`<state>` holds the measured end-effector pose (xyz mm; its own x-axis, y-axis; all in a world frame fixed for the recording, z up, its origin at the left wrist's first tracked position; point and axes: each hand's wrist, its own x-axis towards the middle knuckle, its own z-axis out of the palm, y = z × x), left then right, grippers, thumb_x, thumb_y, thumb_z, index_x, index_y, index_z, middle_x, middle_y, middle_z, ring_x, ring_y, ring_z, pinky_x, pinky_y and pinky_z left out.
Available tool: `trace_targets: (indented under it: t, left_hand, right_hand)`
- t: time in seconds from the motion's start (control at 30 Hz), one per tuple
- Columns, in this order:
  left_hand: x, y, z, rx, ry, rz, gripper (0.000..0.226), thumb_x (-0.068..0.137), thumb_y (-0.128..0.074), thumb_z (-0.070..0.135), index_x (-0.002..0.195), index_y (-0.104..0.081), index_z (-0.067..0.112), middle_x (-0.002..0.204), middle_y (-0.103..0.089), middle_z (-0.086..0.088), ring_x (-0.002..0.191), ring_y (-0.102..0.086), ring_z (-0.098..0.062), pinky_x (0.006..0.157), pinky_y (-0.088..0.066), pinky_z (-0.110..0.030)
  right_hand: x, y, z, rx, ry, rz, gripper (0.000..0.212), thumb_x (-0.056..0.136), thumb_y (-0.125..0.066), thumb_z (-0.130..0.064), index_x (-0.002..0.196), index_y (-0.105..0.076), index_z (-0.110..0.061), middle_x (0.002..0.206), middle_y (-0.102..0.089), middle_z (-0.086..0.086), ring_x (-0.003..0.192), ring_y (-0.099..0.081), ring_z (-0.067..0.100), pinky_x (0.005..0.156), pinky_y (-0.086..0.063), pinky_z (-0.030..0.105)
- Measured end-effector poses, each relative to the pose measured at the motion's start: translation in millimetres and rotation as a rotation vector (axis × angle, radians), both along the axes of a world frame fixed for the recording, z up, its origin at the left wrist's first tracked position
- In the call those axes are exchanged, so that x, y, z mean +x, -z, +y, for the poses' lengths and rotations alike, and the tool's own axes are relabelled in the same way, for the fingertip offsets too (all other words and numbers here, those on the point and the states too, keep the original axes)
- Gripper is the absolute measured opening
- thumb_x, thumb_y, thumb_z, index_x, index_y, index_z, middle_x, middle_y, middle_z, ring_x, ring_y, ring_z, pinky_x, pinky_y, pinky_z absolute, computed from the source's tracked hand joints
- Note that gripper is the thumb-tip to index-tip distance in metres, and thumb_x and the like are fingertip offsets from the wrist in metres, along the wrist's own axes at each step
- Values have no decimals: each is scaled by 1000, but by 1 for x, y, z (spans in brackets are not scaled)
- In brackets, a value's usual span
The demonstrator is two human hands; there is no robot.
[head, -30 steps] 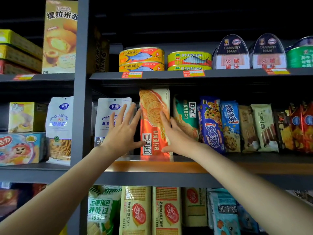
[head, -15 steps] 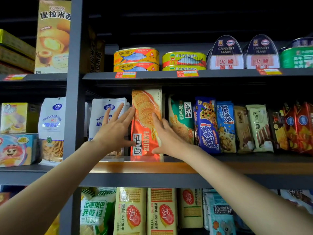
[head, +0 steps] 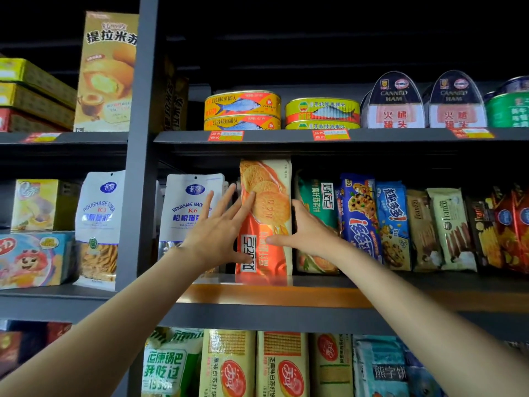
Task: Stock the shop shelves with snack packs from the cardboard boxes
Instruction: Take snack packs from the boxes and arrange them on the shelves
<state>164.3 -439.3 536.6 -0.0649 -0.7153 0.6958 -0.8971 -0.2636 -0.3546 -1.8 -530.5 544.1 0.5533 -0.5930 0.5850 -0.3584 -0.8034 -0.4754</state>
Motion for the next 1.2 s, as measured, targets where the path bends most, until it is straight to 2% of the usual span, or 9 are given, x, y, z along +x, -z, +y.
trace_targets:
  t: [0.07, 0.17, 0.3, 0.5, 0.7, 0.8, 0.93, 1.07, 1.2]
  left_hand:
    - [-1, 0, -1, 2, 7, -1, 120, 73, -57, 68, 130, 37, 21, 157, 11, -2, 131, 34, -17, 107, 22, -46]
    - [0, -2, -1, 8, 2, -14, 122, 73, -57, 68, 138, 32, 17, 157, 11, -3, 139, 29, -21, 108, 21, -46]
    - [5, -1, -1, 32, -25, -19, 121, 73, -56, 68, 135, 35, 18, 157, 15, -1, 135, 33, -20, 107, 22, -46]
    - [9, 1, 1, 28, -8, 29, 121, 72, -58, 67, 133, 36, 22, 156, 16, 3, 133, 34, -17, 109, 19, -47]
    - [10, 11, 2, -14, 6, 66, 118, 74, -59, 64, 137, 32, 24, 156, 20, 3, 128, 35, -11, 110, 17, -46]
    - [7, 9, 4, -19, 4, 74, 115, 75, -58, 63, 142, 27, 23, 156, 19, 4, 132, 33, -13, 110, 17, -46]
    - [3, 19, 7, -90, 30, 137, 106, 82, -55, 57, 143, 24, 22, 157, 16, 3, 141, 23, -18, 114, 11, -44]
    - [8, 27, 28, -322, 189, 280, 77, 93, -49, 37, 149, -1, 15, 158, -4, -3, 145, 5, -19, 116, 4, -38]
    - [31, 26, 60, -481, 277, 113, 55, 87, -41, 20, 140, -37, 4, 144, -40, -14, 139, -25, -22, 114, -11, -32]
  right_hand:
    - [3, 0, -3, -7, 25, -6, 107, 68, -78, -49, 148, -14, -19, 149, -33, 0, 136, -33, 20, 110, -31, 36]
    - [2, 1, -5, 43, -35, 6, 98, 77, -75, -33, 149, -10, -17, 149, -32, -2, 137, -31, 15, 98, -26, 17]
    - [6, 4, -6, 96, -113, -50, 86, 82, -71, -19, 146, -14, -17, 144, -39, -2, 124, -37, 6, 84, -28, 11]
    - [11, 6, -5, 80, -112, -75, 99, 78, -75, -25, 149, -7, -15, 151, -31, 1, 136, -31, 15, 100, -29, 22]
    - [4, 15, 7, -414, 86, 61, 118, 74, -78, -33, 148, 14, -32, 155, 25, 1, 145, 8, 24, 116, -10, 42]
    - [0, 14, 10, -516, 187, 262, 115, 76, -73, -45, 147, 15, -32, 150, 36, 4, 142, 22, 28, 116, -5, 53]
    - [3, 15, 24, -654, 247, 237, 108, 77, -70, -49, 151, 5, -21, 148, 39, 8, 139, 31, 27, 115, 5, 53]
    - [10, 14, 34, -850, 225, 106, 96, 79, -69, -46, 150, -13, -15, 153, 26, 10, 140, 26, 22, 113, 13, 45]
    - [26, 9, 42, -885, 238, 158, 94, 79, -69, -46, 151, -15, -17, 156, 18, 14, 142, 22, 25, 110, 19, 41]
